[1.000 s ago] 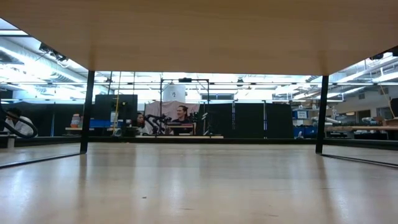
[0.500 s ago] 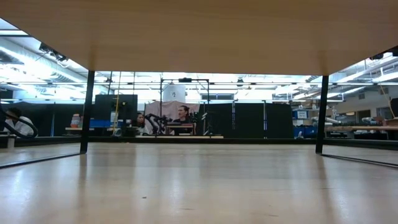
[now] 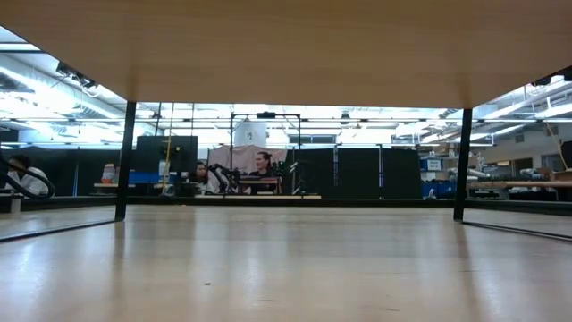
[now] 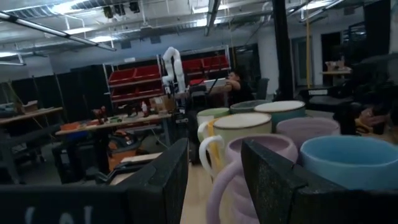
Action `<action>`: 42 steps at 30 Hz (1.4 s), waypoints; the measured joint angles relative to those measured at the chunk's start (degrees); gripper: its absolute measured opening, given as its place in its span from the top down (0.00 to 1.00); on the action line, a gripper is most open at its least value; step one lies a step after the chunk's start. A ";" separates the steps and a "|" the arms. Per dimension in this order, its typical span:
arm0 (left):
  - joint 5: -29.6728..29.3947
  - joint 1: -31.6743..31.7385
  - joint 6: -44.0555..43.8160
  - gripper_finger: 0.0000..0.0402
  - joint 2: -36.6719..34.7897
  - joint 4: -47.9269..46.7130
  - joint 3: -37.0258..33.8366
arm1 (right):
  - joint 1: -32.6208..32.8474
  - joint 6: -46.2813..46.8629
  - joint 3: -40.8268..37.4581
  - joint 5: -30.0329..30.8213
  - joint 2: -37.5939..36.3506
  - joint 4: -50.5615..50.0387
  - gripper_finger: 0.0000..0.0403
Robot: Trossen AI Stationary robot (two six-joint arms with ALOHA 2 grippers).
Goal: Place coffee mugs
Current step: Return to Home Position
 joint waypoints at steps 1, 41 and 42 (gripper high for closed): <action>-0.05 0.34 0.01 0.61 -0.01 1.02 -1.01 | 0.02 0.00 0.00 0.00 0.00 0.00 0.77; 25.85 34.52 -12.40 0.61 0.10 13.58 -17.64 | 0.01 -0.11 0.02 -0.04 0.02 0.05 0.77; 25.84 34.63 -12.38 0.61 0.10 13.58 -17.64 | 0.00 -0.11 0.02 -0.04 0.02 0.06 0.77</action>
